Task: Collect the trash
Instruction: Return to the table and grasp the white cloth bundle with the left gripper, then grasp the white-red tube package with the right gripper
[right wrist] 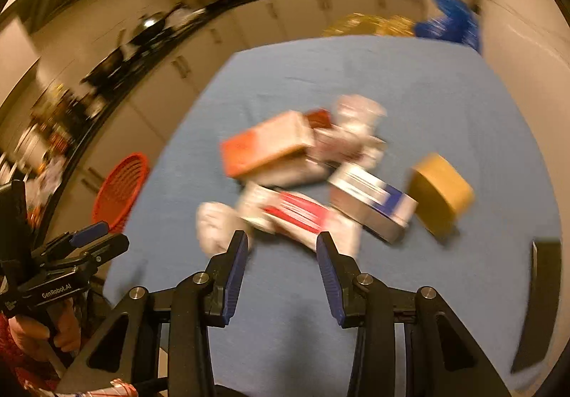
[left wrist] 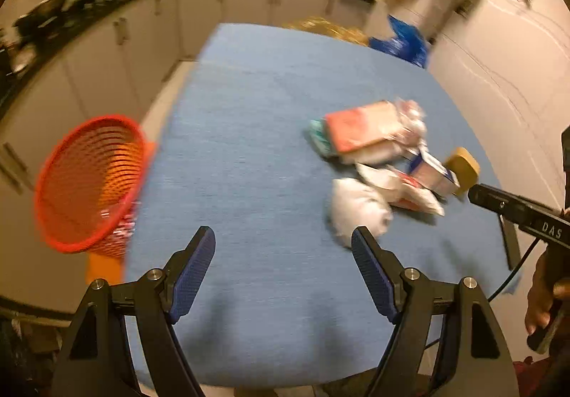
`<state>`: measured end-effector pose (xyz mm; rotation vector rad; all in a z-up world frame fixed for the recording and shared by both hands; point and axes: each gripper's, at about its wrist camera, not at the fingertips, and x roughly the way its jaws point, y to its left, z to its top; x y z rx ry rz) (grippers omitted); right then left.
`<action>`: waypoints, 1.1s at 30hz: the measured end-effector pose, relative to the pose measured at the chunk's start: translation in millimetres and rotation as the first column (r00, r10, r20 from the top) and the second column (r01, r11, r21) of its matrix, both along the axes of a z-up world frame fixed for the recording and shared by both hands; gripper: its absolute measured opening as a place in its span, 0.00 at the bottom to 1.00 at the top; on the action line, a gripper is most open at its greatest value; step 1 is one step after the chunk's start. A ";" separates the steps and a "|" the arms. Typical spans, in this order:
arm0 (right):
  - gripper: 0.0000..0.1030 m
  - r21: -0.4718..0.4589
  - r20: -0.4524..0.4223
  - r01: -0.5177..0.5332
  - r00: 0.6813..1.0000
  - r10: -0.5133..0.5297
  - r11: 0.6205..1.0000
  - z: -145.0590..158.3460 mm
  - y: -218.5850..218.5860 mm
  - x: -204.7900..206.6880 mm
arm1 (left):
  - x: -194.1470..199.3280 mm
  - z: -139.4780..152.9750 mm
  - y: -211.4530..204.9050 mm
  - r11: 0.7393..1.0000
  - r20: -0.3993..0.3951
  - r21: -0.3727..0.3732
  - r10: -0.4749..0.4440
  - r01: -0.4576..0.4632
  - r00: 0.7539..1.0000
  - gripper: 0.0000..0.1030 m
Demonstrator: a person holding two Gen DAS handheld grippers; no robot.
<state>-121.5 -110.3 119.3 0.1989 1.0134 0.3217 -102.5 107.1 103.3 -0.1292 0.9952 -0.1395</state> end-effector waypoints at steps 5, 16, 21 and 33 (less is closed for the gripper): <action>0.43 -0.008 0.000 0.043 0.999 -0.043 0.999 1.3 -33.2 -15.3 | 28.0 -19.9 -35.8 0.998 -0.062 -0.031 -0.052 0.051 0.997 0.77; 0.45 -0.034 0.004 0.017 1.000 -0.017 0.999 3.5 -64.0 -25.7 | 71.3 -65.2 -82.7 0.996 -0.145 -0.009 -0.084 0.084 0.986 0.77; 0.53 -0.017 0.004 -0.068 0.998 0.068 0.998 -4.5 -47.2 -12.2 | 66.8 -71.0 -84.8 0.993 -0.147 0.041 -0.100 0.107 0.984 0.46; 0.39 0.135 -0.137 -0.093 0.984 0.112 0.986 -68.5 -15.6 50.0 | 31.1 -29.6 -39.0 0.993 -0.047 0.084 -0.073 0.076 0.996 0.44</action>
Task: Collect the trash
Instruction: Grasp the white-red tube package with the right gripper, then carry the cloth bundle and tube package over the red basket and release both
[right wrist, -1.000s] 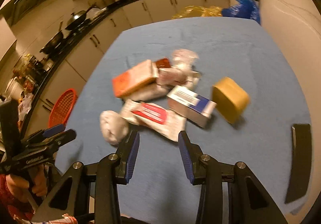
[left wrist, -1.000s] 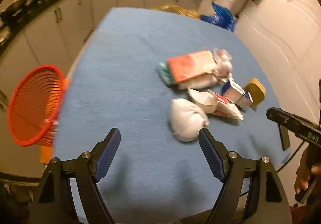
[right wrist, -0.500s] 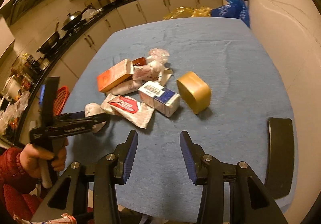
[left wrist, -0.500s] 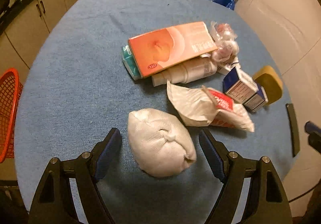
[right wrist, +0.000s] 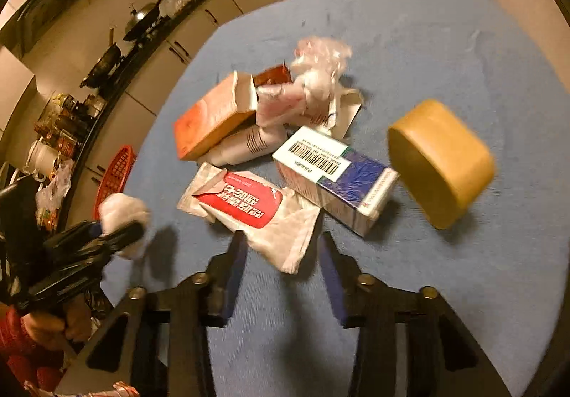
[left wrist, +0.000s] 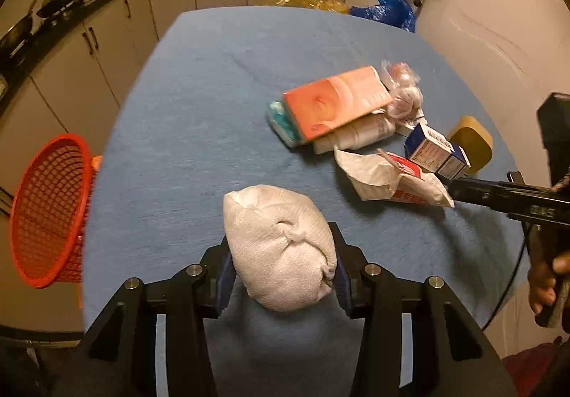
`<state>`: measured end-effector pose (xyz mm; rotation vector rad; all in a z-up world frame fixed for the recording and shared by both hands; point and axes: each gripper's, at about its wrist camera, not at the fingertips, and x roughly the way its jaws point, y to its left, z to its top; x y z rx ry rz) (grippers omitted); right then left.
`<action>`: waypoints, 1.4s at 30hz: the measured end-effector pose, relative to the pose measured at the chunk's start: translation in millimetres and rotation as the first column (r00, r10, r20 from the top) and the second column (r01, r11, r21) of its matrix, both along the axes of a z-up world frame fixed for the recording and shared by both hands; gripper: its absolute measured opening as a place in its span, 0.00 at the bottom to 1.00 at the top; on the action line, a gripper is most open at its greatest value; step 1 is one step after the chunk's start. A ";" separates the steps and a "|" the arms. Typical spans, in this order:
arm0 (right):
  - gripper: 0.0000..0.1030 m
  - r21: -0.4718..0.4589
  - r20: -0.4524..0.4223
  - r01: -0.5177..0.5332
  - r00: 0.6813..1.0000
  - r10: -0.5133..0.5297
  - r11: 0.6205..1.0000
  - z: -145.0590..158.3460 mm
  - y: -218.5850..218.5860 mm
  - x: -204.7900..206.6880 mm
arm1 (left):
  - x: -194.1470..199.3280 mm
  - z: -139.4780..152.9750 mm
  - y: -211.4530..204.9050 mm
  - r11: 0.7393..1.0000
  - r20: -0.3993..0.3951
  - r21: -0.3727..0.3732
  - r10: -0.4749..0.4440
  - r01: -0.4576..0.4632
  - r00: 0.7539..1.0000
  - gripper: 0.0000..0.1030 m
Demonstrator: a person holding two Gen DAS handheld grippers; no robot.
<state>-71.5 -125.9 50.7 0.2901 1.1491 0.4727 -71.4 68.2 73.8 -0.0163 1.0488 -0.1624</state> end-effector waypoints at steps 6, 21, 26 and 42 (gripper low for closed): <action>0.39 0.047 -0.014 -0.209 0.978 0.210 0.977 4.1 55.0 -17.5 | -2.6 6.5 16.9 0.999 0.005 -0.003 0.037 -0.037 0.999 0.44; 0.69 -0.122 0.081 -0.271 0.956 0.282 0.955 8.5 80.5 21.6 | -7.8 19.9 39.5 0.998 0.031 -0.009 0.056 -0.056 0.998 0.44; 0.28 -0.107 0.012 -0.293 0.955 0.296 0.950 -7.5 94.0 17.9 | -9.9 25.4 43.4 0.998 0.042 -0.015 0.066 -0.066 0.997 0.44; 0.15 -0.076 0.138 -0.256 0.954 0.264 0.964 49.4 104.7 -19.9 | -19.5 42.7 61.0 0.992 0.094 -0.029 0.126 -0.124 0.988 0.44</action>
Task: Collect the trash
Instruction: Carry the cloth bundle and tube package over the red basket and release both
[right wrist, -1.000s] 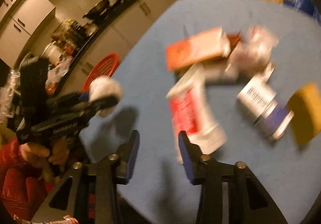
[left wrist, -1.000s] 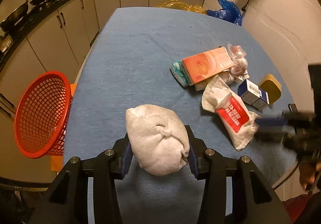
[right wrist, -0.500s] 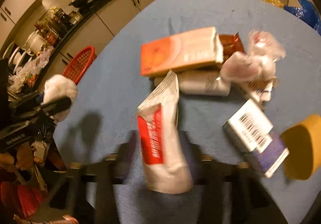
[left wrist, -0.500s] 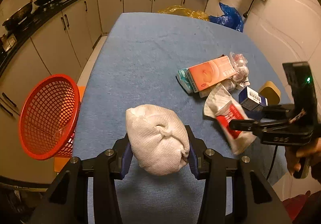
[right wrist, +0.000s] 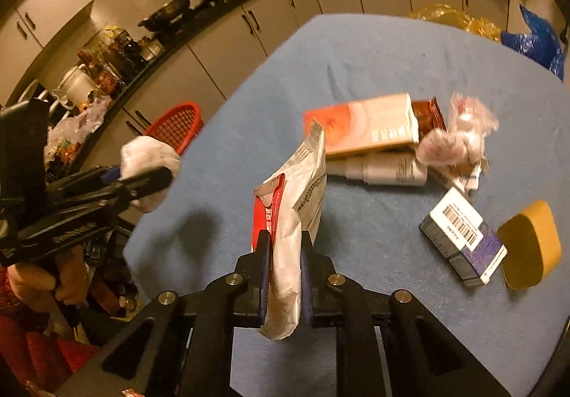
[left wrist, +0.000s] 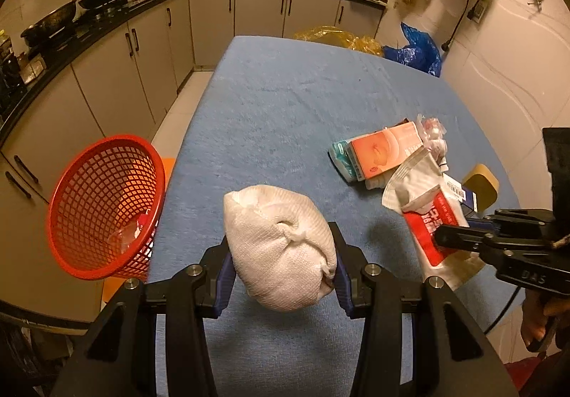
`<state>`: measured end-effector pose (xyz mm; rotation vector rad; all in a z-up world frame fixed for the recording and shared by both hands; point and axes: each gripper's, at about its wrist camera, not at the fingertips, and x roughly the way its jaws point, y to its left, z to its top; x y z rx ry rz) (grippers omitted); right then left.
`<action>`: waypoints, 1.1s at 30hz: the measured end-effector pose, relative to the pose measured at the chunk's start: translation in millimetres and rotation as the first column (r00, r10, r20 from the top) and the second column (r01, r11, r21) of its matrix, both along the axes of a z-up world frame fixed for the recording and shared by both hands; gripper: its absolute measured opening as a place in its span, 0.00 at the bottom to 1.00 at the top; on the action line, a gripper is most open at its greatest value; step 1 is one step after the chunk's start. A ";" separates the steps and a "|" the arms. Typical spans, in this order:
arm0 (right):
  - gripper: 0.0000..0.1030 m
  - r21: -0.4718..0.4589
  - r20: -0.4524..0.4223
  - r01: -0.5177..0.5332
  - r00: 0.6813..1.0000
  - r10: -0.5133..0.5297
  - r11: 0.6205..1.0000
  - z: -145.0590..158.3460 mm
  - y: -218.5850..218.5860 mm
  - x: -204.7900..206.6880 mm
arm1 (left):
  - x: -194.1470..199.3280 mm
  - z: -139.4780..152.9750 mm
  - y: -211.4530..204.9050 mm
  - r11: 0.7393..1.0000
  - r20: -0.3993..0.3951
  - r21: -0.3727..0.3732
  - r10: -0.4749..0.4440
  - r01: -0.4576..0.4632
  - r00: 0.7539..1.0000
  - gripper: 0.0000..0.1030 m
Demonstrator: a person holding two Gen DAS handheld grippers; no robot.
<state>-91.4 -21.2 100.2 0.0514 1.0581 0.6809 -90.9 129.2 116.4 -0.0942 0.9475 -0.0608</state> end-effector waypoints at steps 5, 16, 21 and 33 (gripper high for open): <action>0.15 0.012 0.020 -0.001 1.000 0.001 1.000 12.7 2.7 -3.4 | -3.3 6.8 2.0 1.000 0.022 0.003 0.001 -0.001 1.000 0.44; 0.15 0.020 0.042 -0.020 0.999 0.020 1.000 26.2 10.6 -4.9 | -11.0 15.2 15.6 1.000 0.045 -0.008 0.031 -0.030 0.999 0.44; 0.15 0.024 0.041 -0.035 0.999 0.034 0.999 28.9 20.6 -4.6 | -14.6 16.9 23.3 0.999 0.053 -0.006 0.043 -0.043 0.998 0.44; 0.15 0.023 0.057 -0.085 0.995 0.084 0.996 38.3 42.5 -3.9 | -22.4 21.9 40.9 0.996 0.070 -0.013 0.088 -0.087 0.994 0.44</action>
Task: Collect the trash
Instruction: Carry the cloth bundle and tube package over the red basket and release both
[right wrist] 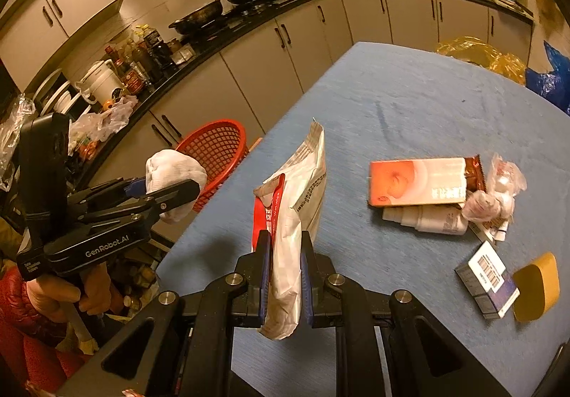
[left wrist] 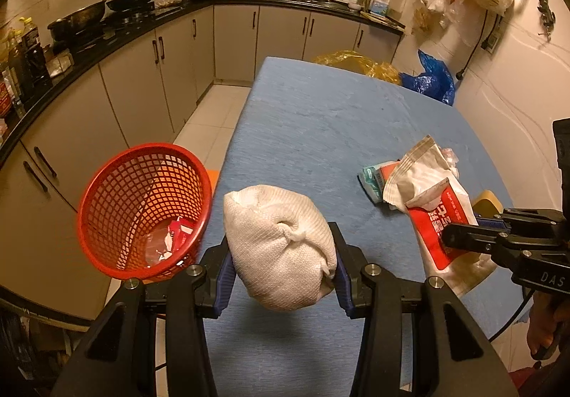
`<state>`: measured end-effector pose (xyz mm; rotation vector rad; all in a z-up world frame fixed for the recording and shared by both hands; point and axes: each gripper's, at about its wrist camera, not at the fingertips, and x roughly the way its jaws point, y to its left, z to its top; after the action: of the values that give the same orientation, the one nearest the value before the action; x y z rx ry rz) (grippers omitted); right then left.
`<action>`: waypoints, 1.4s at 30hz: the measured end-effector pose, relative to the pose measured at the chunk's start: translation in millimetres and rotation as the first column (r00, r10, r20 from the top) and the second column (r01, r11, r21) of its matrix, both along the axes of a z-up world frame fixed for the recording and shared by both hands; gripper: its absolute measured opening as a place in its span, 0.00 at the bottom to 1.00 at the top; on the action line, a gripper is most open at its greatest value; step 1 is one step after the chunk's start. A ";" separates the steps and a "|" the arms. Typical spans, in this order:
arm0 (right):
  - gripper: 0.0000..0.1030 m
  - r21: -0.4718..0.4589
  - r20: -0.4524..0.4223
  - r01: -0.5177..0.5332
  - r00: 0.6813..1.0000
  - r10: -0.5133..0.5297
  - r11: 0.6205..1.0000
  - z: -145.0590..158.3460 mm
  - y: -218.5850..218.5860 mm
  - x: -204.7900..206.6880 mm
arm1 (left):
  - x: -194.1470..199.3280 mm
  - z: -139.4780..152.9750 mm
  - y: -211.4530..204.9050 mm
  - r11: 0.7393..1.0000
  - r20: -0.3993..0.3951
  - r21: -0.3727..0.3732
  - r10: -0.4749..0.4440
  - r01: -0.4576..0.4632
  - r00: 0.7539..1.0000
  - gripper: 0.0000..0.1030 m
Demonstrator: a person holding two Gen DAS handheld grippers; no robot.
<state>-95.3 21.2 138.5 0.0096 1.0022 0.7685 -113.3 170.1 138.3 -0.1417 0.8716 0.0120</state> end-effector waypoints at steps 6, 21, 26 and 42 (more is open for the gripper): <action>0.15 0.000 0.001 -0.020 1.000 0.020 1.000 2.2 11.8 -0.7 | -1.1 1.1 11.2 1.000 0.003 -0.007 0.022 -0.022 1.000 0.44; 0.15 -0.008 0.016 -0.071 0.997 0.072 0.997 8.6 40.0 0.8 | -7.8 5.9 37.9 0.997 0.021 -0.018 0.073 -0.073 0.997 0.44; 0.15 -0.013 0.016 -0.089 0.996 0.089 0.996 10.3 52.1 0.5 | -11.8 8.4 52.2 0.995 0.030 -0.024 0.102 -0.101 0.994 0.44; 0.15 -0.028 0.015 -0.152 0.988 0.152 0.988 14.1 101.3 7.8 | -19.0 3.2 125.9 0.972 0.019 -0.060 0.229 -0.228 0.973 0.44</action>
<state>-87.5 122.6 152.5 -0.0977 1.0048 0.8929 -132.4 296.0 141.6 -0.2952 0.8263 0.2000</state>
